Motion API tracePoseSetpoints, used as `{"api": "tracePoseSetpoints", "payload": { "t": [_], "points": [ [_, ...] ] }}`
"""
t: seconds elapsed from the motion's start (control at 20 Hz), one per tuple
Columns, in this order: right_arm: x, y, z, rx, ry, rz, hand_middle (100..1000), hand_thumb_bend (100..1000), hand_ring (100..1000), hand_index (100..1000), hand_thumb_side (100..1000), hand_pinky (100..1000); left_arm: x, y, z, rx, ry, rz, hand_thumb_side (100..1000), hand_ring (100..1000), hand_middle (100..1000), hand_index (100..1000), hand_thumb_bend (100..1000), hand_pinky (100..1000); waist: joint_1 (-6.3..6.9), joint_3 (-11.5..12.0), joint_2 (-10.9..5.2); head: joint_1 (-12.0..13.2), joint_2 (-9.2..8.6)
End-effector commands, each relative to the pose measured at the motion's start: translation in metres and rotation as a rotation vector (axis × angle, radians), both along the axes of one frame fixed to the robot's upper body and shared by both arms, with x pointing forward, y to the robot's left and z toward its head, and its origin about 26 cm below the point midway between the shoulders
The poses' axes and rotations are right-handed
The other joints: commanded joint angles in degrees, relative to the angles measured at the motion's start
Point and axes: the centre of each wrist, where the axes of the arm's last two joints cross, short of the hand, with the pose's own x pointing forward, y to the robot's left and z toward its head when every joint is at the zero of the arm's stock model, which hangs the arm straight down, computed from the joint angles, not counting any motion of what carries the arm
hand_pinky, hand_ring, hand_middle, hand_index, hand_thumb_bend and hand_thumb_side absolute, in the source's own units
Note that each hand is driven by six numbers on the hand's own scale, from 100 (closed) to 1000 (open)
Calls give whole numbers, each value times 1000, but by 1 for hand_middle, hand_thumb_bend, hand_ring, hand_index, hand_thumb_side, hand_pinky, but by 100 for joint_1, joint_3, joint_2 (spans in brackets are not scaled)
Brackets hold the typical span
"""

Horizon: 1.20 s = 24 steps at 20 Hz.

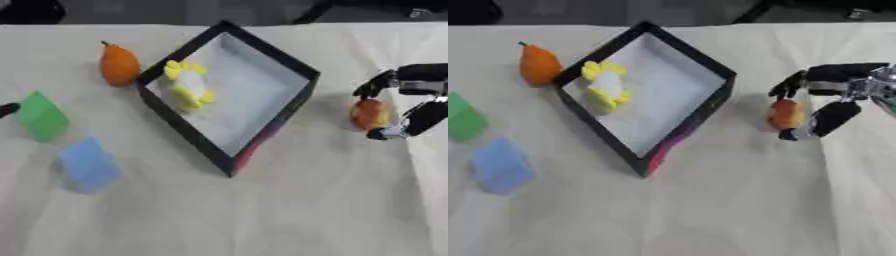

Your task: Pick up objects on the table and place them in the box.

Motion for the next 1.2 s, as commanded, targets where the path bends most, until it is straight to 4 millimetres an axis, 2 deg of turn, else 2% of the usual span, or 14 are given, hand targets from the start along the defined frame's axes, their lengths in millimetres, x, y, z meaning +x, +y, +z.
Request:
{"api": "tracePoseSetpoints", "payload": {
  "t": [0.05,0.15,0.9,1.0,1.2],
  "points": [
    [2,-12,12,-8,-43,-34,792,428,833,923,570,925,-1,0,8,21,-28,-7,826,1000,814,828,140,798,-6,-4,-57,-16,-62],
    [4,-14,11,-9,-59,-42,794,460,834,923,569,923,-1,0,8,22,-28,-8,827,1000,814,827,139,798,-2,-6,-50,-16,-67],
    [18,-25,-4,-53,-135,-81,752,433,792,900,567,882,-1,-2,8,30,-30,-18,832,1000,810,826,138,798,24,-11,4,-27,-101],
    [20,-25,-7,-55,-134,-84,735,426,777,883,545,875,-1,-2,8,32,-30,-20,832,1000,810,826,137,798,28,-10,12,-29,-100],
    [23,-23,-11,-38,-122,-71,644,376,747,816,456,857,0,-3,8,32,-32,-21,832,1000,810,826,138,798,33,-5,23,-36,-86]
  ]
}}
